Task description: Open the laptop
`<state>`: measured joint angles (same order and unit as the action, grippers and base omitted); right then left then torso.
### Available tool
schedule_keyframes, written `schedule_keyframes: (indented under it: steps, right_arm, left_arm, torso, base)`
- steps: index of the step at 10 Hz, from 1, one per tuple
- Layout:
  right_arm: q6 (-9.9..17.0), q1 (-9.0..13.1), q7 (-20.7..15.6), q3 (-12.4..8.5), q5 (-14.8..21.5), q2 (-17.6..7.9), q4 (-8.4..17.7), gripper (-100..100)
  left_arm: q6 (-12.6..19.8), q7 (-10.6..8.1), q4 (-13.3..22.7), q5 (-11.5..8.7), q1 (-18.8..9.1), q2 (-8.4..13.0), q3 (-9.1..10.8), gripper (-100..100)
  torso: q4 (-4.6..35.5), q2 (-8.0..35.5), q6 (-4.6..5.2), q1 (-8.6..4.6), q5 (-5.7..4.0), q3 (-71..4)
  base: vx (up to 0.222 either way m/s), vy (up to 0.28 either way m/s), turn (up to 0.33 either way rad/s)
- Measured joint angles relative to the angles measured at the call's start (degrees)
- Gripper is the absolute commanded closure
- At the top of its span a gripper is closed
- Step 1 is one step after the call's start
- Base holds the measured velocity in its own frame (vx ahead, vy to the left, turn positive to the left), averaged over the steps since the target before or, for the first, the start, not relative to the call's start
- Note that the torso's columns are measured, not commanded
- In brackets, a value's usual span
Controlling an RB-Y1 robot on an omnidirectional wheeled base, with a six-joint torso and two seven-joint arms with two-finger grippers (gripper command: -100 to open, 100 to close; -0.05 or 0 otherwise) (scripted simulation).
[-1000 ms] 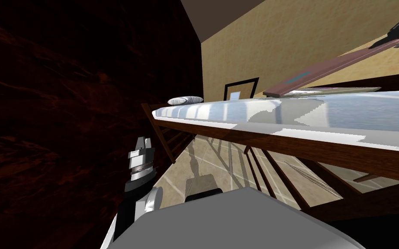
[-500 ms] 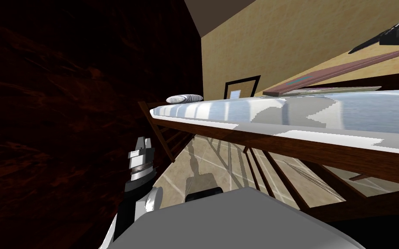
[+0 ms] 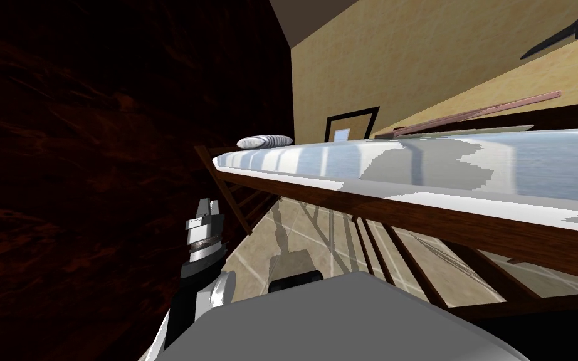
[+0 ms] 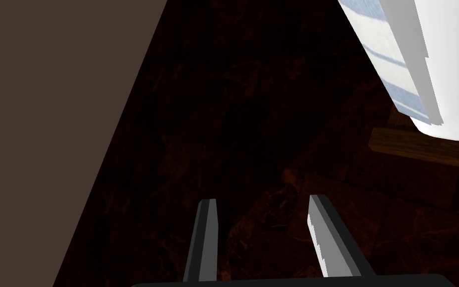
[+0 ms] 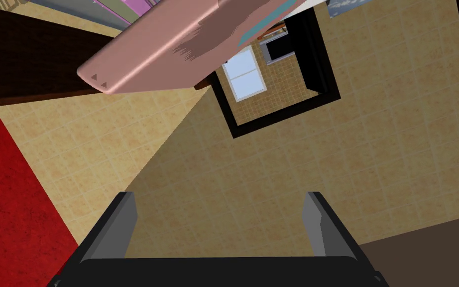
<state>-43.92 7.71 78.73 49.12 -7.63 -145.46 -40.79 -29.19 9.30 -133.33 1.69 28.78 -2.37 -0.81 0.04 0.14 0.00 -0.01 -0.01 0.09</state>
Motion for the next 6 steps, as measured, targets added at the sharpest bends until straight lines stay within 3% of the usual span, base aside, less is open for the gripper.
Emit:
schedule_keyframes:
  steps: [1, 6]
  right_arm:
    - [-0.1, -0.1, 0.2, 0.0, 0.0, -0.1, 0.0, 0]
    - [-0.1, -0.1, 0.2, 0.0, 0.0, -0.1, 0.0, 0]
  left_arm:
    - [0.0, 0.00, 0.0, 0.0, 0.0, 0.0, 0.00, 0]
    - [0.0, 0.00, 0.0, 0.0, 0.0, 0.0, -0.01, 0]
  torso:
    - [0.0, -0.1, 0.00, 0.08, -0.01, -0.1]
    - [0.0, -0.2, 0.00, 0.00, 0.00, -0.1]
  base:
    - [-0.002, -0.005, -0.001]
    - [0.000, 0.000, 0.000]
